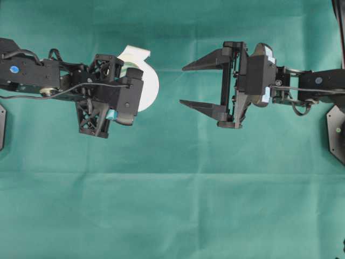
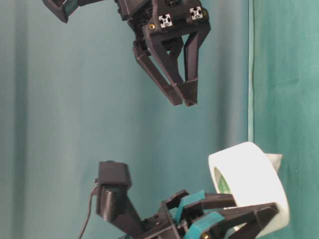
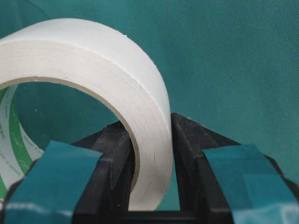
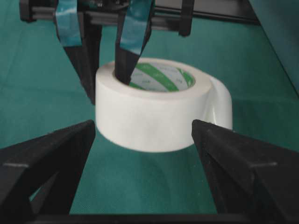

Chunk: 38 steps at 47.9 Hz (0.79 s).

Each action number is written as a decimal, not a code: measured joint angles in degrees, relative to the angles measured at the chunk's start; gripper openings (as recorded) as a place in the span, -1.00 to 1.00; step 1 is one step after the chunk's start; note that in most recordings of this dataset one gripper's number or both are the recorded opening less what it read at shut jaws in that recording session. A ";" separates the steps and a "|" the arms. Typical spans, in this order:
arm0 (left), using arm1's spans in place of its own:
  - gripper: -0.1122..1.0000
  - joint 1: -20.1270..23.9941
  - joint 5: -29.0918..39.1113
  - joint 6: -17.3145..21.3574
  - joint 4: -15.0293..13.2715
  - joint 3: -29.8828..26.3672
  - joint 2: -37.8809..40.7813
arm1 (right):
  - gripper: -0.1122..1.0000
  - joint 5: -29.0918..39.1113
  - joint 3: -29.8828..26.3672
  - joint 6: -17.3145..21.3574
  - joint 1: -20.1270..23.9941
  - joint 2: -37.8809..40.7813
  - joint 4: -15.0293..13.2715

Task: Peel off the duct tape with your right arm.

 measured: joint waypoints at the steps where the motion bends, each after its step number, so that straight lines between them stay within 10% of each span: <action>1: -0.42 0.00 -0.18 0.00 0.09 0.00 0.09 | 0.33 0.00 0.00 0.00 0.09 0.00 0.00; 38: -0.42 -2.81 -1.49 -1.85 0.00 0.18 6.50 | 0.33 0.00 0.09 0.00 0.00 0.00 0.00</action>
